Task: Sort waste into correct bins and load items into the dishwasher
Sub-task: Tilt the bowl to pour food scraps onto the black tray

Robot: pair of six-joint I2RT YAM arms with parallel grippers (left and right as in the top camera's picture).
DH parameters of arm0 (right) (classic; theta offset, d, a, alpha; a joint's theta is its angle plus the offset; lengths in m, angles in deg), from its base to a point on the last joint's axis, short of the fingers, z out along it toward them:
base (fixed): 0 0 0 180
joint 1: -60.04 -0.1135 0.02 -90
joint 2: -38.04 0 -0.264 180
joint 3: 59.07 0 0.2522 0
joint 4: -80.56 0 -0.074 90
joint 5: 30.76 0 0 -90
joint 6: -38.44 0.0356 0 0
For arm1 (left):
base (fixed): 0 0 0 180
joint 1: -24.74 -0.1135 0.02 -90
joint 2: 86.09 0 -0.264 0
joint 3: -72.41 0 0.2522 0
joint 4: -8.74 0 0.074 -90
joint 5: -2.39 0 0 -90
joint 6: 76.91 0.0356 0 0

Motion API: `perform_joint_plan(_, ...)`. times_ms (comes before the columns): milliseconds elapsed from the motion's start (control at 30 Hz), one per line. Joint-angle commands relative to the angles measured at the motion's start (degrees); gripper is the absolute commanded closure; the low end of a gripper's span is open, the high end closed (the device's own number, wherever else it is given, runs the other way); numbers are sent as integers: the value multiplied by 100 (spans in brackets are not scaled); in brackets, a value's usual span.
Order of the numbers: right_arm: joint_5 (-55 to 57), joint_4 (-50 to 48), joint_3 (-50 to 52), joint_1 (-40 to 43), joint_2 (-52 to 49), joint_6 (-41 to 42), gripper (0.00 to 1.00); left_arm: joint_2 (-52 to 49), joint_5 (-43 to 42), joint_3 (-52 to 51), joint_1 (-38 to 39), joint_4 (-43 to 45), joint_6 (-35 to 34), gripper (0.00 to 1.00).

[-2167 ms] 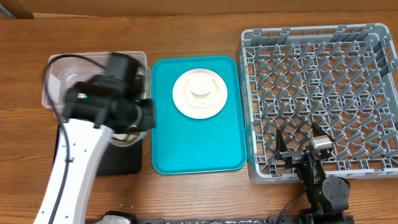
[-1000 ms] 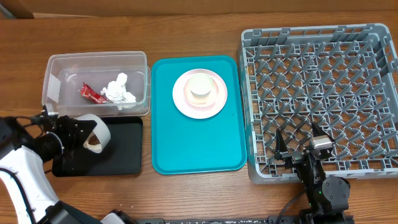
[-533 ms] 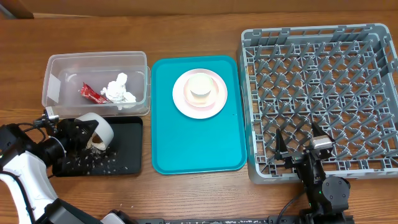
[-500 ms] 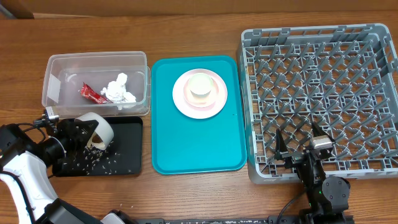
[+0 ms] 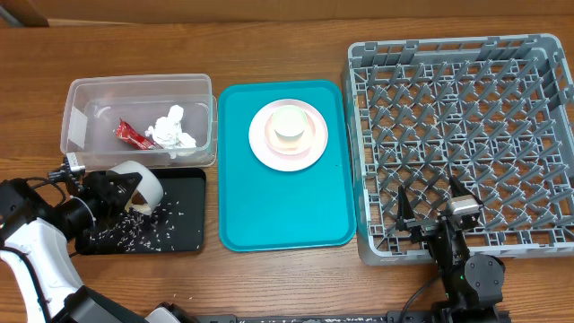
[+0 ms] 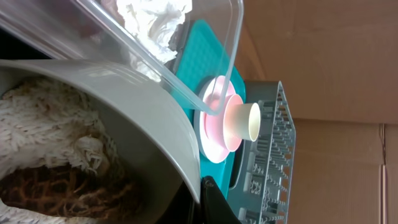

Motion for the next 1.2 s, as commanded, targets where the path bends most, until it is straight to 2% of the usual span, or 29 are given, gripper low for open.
perform_joint_plan(0, -11, -44, 59, 15, 66, -4, 0, 61, -498, -33, -33, -2, 332, 96)
perform_joint_plan(167, -11, -44, 59, 15, 66, -2, 0, 59, -732, -31, -33, -125, 623, 96)
perform_joint_plan(1167, -11, -44, 59, 15, 66, -4, 0, 59, -1008, -31, -28, -153, 595, 94)
